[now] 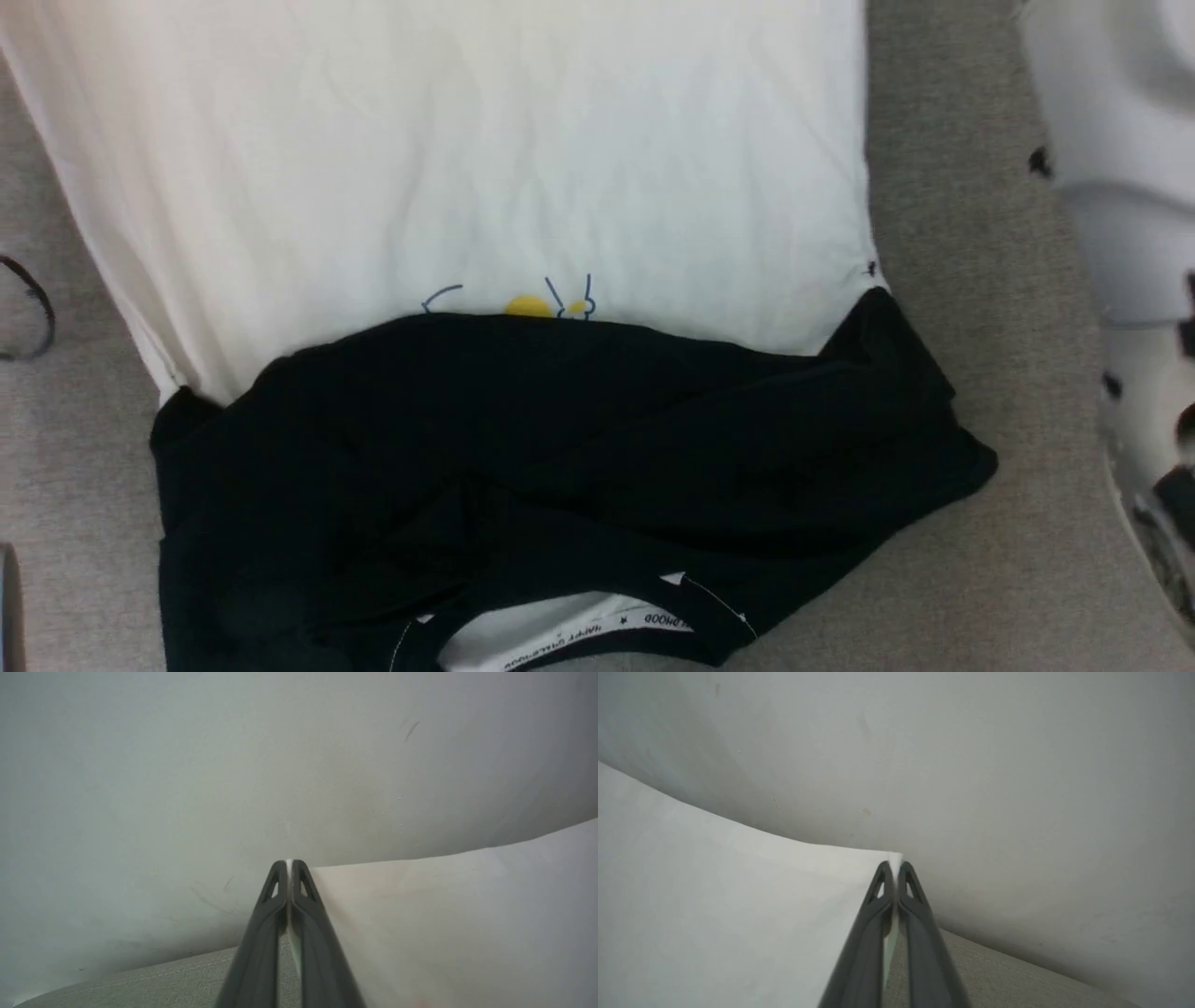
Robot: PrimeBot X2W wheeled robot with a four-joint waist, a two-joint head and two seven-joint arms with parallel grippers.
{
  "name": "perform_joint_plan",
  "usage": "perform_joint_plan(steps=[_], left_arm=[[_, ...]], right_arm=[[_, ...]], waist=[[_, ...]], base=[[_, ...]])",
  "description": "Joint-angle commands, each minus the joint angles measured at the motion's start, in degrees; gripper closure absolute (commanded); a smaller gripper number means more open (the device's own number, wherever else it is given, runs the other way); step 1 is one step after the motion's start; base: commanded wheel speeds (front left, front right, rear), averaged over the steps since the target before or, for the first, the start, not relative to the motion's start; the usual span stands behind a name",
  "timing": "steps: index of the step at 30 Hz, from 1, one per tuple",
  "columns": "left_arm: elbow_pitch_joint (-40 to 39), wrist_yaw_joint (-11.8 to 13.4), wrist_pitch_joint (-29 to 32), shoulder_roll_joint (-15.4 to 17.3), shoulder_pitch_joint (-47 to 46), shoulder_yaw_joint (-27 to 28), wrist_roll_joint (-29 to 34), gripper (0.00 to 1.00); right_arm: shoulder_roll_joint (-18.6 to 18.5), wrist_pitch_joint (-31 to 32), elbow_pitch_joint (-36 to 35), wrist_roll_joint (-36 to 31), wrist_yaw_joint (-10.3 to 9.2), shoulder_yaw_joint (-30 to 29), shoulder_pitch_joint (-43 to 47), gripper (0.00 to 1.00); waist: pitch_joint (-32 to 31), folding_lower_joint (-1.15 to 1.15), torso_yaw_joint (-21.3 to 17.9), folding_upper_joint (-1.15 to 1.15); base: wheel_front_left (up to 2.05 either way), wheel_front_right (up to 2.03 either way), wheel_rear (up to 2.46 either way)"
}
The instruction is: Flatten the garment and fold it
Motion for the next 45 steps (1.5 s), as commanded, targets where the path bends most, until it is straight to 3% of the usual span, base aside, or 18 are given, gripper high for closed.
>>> perform_joint_plan(steps=[1, 10, 14, 21, 27, 36, 45], left_arm=[[0.16, 0.17, -0.87, 0.01, 1.71, 0.56, -0.65, 1.00], [-9.31, -0.92, -2.98, -0.93, 20.12, 3.48, -7.44, 1.00], [-16.82, -0.70, -2.07, -2.18, 30.86, 4.19, -10.42, 1.00], [-28.40, 1.09, -2.86, -5.62, 49.28, 5.33, -14.23, 1.00], [-33.62, 2.76, -3.81, -8.79, 62.88, 5.72, -16.64, 1.00], [-31.74, 3.41, -5.72, -11.72, 74.68, 5.43, -18.74, 1.00], [-25.35, 2.63, -6.41, -13.53, 78.80, 3.12, -19.62, 1.00]], right_arm=[[0.01, -1.02, -0.42, 0.45, -0.12, 1.07, 1.63, 1.00], [-0.08, -8.26, -4.66, 5.63, -0.12, 7.55, 13.59, 1.00], [-2.18, -8.80, -9.86, 7.39, -0.12, 8.60, 20.92, 1.00], [-8.97, -4.58, -23.28, 9.90, -0.12, 7.04, 37.63, 1.00], [-11.61, 2.05, -34.45, 9.53, -0.12, 0.78, 53.62, 1.00], [-8.66, 9.06, -45.39, 6.58, -0.12, -7.69, 72.93, 1.00], [-4.03, 12.68, -45.51, 3.73, -0.12, -11.95, 83.99, 1.00]], waist=[[-3.59, 0.00, -0.46, 0.00], [-15.11, 0.00, -0.44, 0.00], [-19.51, 0.00, 0.46, 0.00], [-25.15, 0.00, 1.76, 0.00], [-27.88, 0.00, 2.70, 0.00], [-29.51, 0.00, 3.62, 0.00], [-30.59, 0.00, 5.01, 0.00]], base=[[0.00, 0.00, 0.00], [0.00, 0.00, 0.00], [0.00, 0.00, 0.00], [0.00, 0.00, 0.00], [0.00, 0.00, 0.00], [0.00, 0.00, 0.00], [0.00, 0.00, 0.00]])
